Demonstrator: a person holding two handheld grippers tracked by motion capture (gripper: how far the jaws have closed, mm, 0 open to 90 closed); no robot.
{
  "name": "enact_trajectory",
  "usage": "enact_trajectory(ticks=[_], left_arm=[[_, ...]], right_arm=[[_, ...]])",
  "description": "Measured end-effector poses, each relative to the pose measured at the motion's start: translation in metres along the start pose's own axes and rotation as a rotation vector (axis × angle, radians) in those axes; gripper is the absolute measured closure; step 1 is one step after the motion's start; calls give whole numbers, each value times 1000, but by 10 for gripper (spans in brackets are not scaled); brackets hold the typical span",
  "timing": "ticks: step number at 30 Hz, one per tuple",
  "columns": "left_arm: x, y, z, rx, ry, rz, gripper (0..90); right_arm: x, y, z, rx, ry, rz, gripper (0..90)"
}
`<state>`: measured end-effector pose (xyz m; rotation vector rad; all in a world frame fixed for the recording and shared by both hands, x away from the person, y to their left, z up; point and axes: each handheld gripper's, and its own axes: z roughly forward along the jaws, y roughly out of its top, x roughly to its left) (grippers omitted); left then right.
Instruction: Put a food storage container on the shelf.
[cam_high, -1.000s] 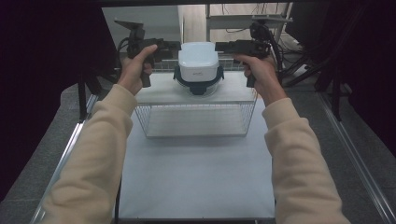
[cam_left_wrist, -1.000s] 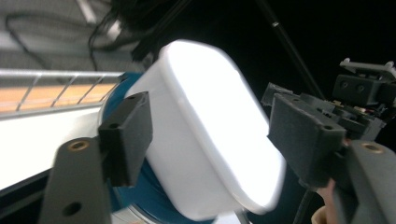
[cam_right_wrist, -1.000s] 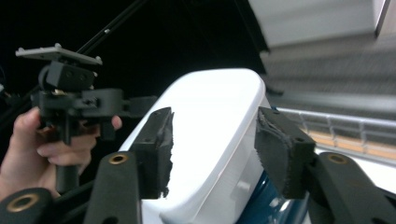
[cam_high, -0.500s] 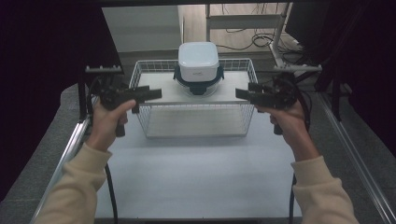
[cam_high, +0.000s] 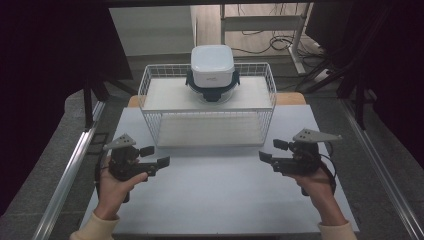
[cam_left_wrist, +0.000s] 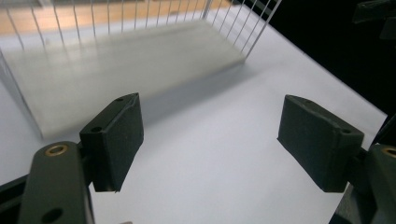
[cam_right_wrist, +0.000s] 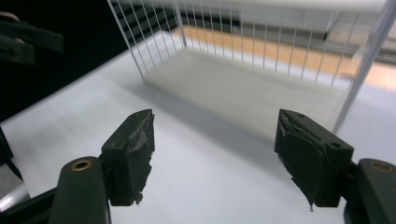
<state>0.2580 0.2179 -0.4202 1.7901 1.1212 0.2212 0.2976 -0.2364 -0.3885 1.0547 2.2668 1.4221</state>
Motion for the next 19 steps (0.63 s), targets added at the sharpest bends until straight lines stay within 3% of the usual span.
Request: enact_trajectory(ticks=[5,9,19], left_arm=[[6,-15,9,41,10,-26,208],[9,-20,14,62,11,-31,210],[9,-20,14,65,33,-33,201]], right_arm=[[-4,-22,12,45,-8,21,281],[-6,-29,17,78,-27,16,278],[-8,-26,11,45,-17,16,240]])
